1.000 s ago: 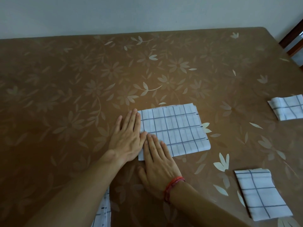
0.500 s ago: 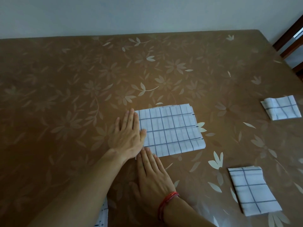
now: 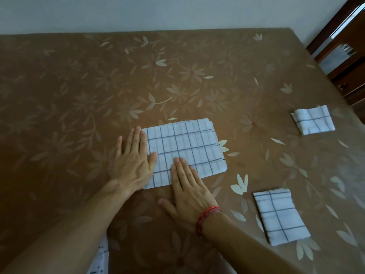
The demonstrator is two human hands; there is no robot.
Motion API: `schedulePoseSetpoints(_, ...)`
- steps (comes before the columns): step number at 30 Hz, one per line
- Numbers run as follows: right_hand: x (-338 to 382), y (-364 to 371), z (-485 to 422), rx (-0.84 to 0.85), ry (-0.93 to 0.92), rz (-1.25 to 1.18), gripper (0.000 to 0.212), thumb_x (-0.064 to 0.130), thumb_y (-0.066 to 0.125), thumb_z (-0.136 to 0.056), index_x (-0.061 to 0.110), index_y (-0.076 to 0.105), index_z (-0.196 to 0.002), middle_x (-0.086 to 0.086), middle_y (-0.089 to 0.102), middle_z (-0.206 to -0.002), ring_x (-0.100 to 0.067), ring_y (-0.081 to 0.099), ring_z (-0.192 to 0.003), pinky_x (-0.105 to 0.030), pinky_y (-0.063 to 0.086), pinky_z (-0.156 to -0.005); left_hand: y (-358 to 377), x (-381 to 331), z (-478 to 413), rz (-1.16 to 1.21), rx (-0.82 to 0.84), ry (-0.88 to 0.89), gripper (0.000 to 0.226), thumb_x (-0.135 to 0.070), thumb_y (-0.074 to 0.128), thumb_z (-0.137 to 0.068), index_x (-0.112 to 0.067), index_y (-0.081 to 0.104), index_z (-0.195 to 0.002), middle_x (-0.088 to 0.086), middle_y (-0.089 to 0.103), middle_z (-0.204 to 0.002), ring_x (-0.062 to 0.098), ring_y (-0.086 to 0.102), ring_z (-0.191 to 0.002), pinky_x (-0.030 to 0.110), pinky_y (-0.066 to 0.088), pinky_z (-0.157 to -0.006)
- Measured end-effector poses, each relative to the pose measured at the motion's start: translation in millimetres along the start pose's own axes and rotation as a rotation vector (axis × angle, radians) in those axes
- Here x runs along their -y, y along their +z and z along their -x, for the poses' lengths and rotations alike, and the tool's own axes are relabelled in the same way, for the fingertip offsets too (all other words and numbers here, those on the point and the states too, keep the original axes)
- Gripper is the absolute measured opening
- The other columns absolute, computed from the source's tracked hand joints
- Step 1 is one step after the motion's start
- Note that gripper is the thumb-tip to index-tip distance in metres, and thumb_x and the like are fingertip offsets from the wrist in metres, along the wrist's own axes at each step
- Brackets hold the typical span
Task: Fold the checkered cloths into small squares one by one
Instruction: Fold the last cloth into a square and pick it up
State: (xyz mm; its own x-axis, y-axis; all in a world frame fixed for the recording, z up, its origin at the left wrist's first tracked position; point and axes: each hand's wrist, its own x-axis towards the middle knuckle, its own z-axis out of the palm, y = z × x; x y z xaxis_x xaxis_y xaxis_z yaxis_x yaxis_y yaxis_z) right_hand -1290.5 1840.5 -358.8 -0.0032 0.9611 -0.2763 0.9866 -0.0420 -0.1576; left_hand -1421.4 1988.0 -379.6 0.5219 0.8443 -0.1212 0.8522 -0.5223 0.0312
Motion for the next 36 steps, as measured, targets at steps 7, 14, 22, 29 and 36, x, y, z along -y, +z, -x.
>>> schedulePoseSetpoints(7,-65.0,-12.1,37.5,0.072,0.235,-0.032,0.09,0.071,0.003,-0.089,0.009,-0.023,-0.148,-0.006,-0.035,-0.153,-0.018,-0.033,-0.141,-0.037,-0.008,-0.12,0.0,2.1,1.5,0.004,0.002,-0.004,0.072,-0.052,0.006,-0.099,-0.007,-0.005,-0.153,0.008,-0.009,-0.163,0.019,-0.013,-0.149,0.046,-0.006,-0.122)
schedulePoseSetpoints(14,-60.2,-20.9,32.6,0.05,0.294,-0.125,0.084,0.066,0.011,-0.094,0.01,-0.012,-0.152,-0.005,-0.024,-0.158,-0.019,-0.023,-0.145,-0.032,-0.01,-0.116,-14.6,5.2,-0.9,0.258,0.079,-0.039,0.071,-0.05,0.027,-0.1,-0.015,0.002,-0.156,-0.003,-0.008,-0.164,0.011,-0.012,-0.149,0.047,-0.004,-0.121)
schedulePoseSetpoints(22,-71.6,-52.6,15.3,-0.06,0.328,-0.252,0.039,0.043,0.038,-0.096,0.022,0.063,-0.116,0.004,0.041,-0.142,-0.018,0.035,-0.127,-0.032,0.035,-0.102,-45.6,-5.9,18.5,0.364,-0.199,-0.053,0.031,-0.019,0.06,-0.088,-0.011,0.063,-0.117,0.001,0.05,-0.124,0.022,0.05,-0.114,0.045,0.047,-0.092)
schedulePoseSetpoints(29,-87.2,-69.9,-13.2,-0.128,0.512,-0.48,0.03,0.04,0.047,-0.088,0.018,0.063,-0.077,0.003,0.057,-0.083,-0.021,0.057,-0.08,-0.023,0.037,-0.059,-23.8,-43.8,72.9,0.304,-0.06,0.158,0.024,-0.015,0.065,-0.085,-0.012,0.066,-0.108,0.002,0.059,-0.113,0.018,0.056,-0.107,0.031,0.052,-0.094)
schedulePoseSetpoints(36,-94.8,-94.0,-34.3,-0.19,0.832,-0.862,0.035,0.028,0.056,-0.087,0.001,0.068,-0.107,-0.014,0.07,-0.096,-0.028,0.064,-0.088,-0.042,0.053,-0.082,-23.2,-44.4,72.8,0.332,-0.046,0.114,0.029,-0.015,0.057,-0.092,-0.013,0.061,-0.121,-0.002,0.053,-0.126,0.016,0.047,-0.122,0.03,0.042,-0.107)
